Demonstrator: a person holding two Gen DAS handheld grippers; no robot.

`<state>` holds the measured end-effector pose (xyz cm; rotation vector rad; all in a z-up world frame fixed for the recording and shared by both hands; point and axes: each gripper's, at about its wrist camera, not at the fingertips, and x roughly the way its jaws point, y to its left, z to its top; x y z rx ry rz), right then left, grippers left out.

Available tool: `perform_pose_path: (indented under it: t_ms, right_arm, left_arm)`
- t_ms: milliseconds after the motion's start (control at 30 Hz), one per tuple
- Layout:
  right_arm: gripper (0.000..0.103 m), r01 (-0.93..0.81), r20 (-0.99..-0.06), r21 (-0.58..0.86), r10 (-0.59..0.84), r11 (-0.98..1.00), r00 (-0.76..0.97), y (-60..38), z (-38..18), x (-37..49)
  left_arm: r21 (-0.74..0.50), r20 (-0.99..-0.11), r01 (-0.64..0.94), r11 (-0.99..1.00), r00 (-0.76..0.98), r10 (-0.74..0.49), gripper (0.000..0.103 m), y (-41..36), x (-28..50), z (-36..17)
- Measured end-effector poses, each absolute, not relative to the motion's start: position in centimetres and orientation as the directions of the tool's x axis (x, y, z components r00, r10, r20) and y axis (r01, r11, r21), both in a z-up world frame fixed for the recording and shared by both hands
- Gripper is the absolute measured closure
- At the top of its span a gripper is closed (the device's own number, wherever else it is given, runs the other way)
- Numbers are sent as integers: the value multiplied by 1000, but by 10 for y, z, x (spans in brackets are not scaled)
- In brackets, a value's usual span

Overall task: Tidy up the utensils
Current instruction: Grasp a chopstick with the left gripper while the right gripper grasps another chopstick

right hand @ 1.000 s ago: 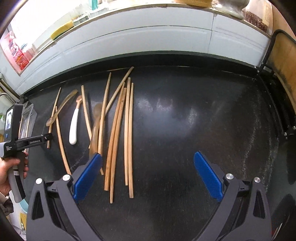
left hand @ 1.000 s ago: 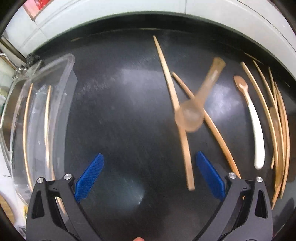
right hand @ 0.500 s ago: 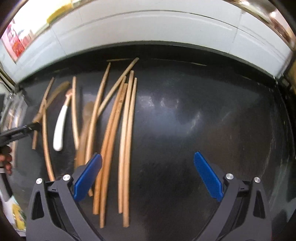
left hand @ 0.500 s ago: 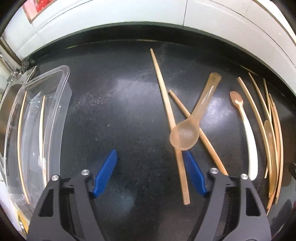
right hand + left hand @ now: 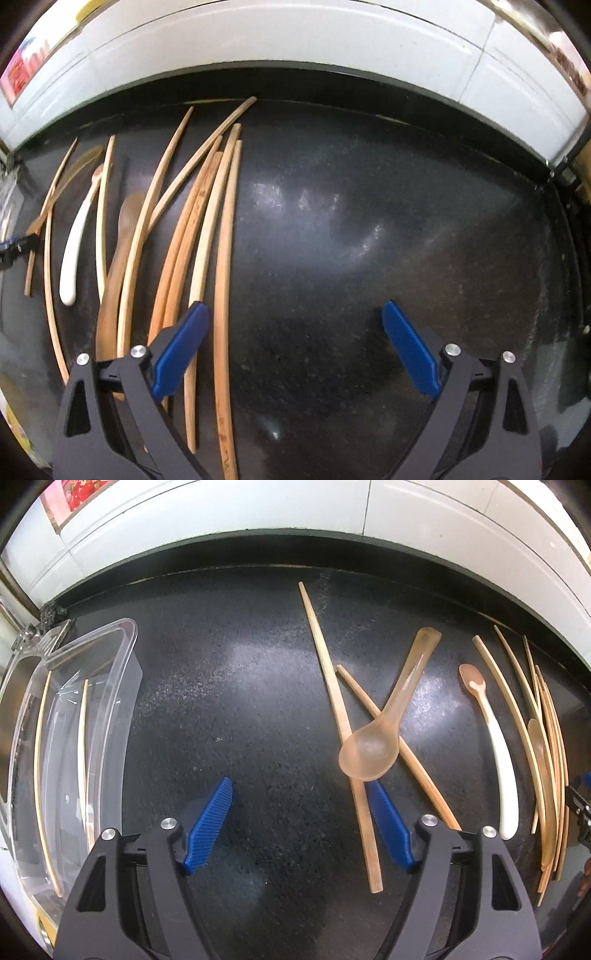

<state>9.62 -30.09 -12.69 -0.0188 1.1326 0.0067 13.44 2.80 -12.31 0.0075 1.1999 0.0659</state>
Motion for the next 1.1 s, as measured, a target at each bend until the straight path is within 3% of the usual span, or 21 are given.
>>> perform_pose_path:
  t_ms: [67, 100, 200, 300, 367, 433, 1100]
  right_arm:
    - [11, -16, -901, -17, -9, 1000, 433, -299, -126, 98]
    - [13, -18, -902, -12, -3, 1000, 432, -298, -126, 99]
    - [30, -40, -903, 6, 22, 999, 429, -293, -121, 102]
    - [60, -69, -903, 8, 37, 998, 427, -285, -116, 103]
    - [92, -73, -907, 3, 33, 997, 420, -279, -112, 104]
    - [95, -68, -910, 3, 31, 998, 413, -276, -111, 105]
    - [95, -33, -895, 19, 32, 999, 444, -275, -71, 100]
  left_arm:
    - [42, -930, -50, 998, 363, 58, 31, 27, 134, -123]
    - [44, -928, -47, 998, 367, 58, 39, 27, 134, -122]
    - [57, -921, -30, 998, 385, 64, 72, 23, 134, -118]
    - [72, -916, -27, 997, 395, 77, 96, 23, 133, -117]
    - [70, -915, -17, 997, 398, 71, 97, 25, 132, -117]
    - [68, -916, -7, 998, 397, 65, 97, 25, 132, -117]
    - [25, -907, -8, 1000, 420, 26, 97, 32, 126, -87]
